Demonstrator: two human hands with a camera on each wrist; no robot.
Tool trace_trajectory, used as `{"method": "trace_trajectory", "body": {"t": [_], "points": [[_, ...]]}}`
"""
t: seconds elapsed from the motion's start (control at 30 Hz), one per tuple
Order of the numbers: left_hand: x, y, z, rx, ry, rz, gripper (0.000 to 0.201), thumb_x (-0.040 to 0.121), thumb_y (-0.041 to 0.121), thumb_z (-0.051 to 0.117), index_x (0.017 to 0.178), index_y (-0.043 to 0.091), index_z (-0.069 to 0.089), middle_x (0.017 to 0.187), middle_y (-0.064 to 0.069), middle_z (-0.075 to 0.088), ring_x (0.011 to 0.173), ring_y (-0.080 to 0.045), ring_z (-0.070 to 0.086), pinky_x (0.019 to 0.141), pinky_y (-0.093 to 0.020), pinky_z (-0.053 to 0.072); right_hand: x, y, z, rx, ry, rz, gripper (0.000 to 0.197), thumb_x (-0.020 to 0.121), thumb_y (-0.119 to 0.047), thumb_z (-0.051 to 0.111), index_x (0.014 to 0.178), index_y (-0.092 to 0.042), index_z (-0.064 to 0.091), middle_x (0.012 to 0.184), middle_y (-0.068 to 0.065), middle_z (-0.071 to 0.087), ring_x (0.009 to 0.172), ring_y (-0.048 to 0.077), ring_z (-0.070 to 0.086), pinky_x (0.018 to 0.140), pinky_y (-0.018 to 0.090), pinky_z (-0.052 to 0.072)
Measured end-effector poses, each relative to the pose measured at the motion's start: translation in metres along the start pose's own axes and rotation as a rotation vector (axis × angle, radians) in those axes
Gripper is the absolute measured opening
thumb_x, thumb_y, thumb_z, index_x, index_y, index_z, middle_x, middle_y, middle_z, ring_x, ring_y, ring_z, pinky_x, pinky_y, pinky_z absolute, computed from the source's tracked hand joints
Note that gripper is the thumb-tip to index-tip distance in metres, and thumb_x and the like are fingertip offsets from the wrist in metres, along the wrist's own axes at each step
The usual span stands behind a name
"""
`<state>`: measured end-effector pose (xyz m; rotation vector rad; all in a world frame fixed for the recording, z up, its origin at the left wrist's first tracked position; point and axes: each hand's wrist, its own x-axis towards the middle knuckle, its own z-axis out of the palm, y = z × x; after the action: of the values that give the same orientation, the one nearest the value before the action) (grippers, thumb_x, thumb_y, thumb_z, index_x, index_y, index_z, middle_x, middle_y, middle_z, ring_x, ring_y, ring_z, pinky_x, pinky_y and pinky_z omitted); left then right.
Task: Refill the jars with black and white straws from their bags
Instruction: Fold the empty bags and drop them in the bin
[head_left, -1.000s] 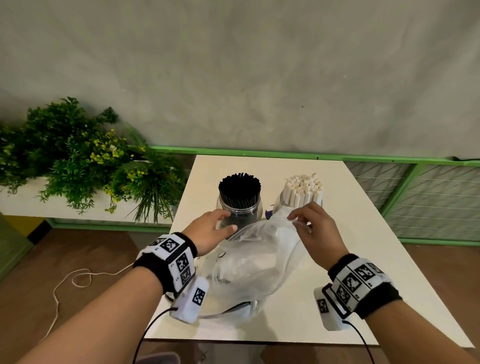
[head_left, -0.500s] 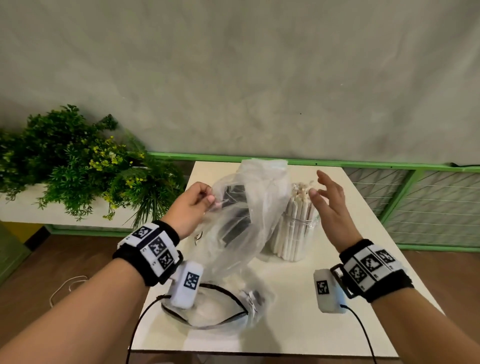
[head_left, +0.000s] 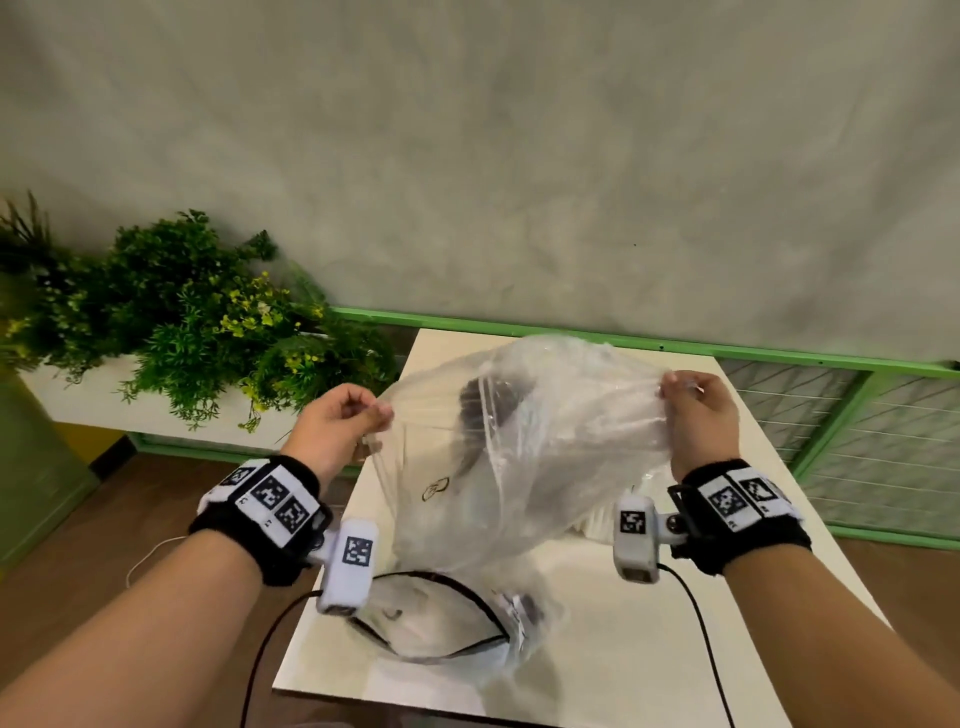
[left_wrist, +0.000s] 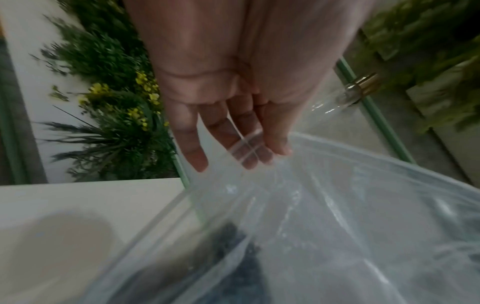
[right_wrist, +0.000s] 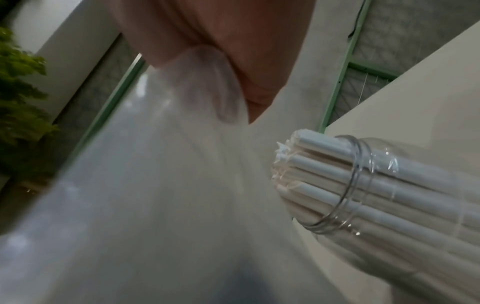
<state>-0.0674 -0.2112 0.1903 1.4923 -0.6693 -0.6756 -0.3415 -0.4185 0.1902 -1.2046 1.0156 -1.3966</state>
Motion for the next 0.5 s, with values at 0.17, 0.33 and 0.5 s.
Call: {"method": "trace_trajectory", "body": {"t": [0.17, 0.33, 0.5], "points": [[-0.001, -0.002, 0.003, 0.111, 0.064, -0.013, 0.012, 0.093, 0.014, 0.057, 0.105, 0.016, 0.056, 0.105, -0.006, 0.063, 0.082, -0.008, 0.058, 0.073, -0.029, 0.045, -0.01, 0.004, 0.002, -0.001, -0.049, 0.009, 0.015, 0.095, -0.014, 0.056, 0.082, -0.021, 0.052, 0.075, -0.004, 0.056, 0.06, 0.007, 0.049, 0.055, 0.024, 0.041], [-0.022, 0.017, 0.036, 0.288, -0.195, 0.231, 0.066, 0.077, 0.053, 0.064, 0.135, 0.036, 0.038, 0.13, 0.017, 0.048, 0.12, 0.002, 0.04, 0.1, -0.026, 0.033, -0.023, -0.005, 0.007, 0.034, -0.04, -0.005, 0.016, 0.098, -0.015, 0.051, 0.083, -0.022, 0.049, 0.074, -0.004, 0.055, 0.053, 0.003, 0.045, 0.052, 0.024, 0.039], [-0.012, 0.008, 0.053, 0.535, 0.022, 0.404, 0.036, 0.078, 0.024, 0.075, 0.111, 0.026, 0.06, 0.089, 0.011, 0.064, 0.086, -0.004, 0.061, 0.089, -0.035, 0.05, -0.04, -0.015, 0.014, 0.079, -0.104, 0.0, 0.017, 0.1, -0.018, 0.047, 0.085, -0.024, 0.047, 0.066, -0.012, 0.058, 0.045, -0.002, 0.044, 0.059, 0.026, 0.04]]}}
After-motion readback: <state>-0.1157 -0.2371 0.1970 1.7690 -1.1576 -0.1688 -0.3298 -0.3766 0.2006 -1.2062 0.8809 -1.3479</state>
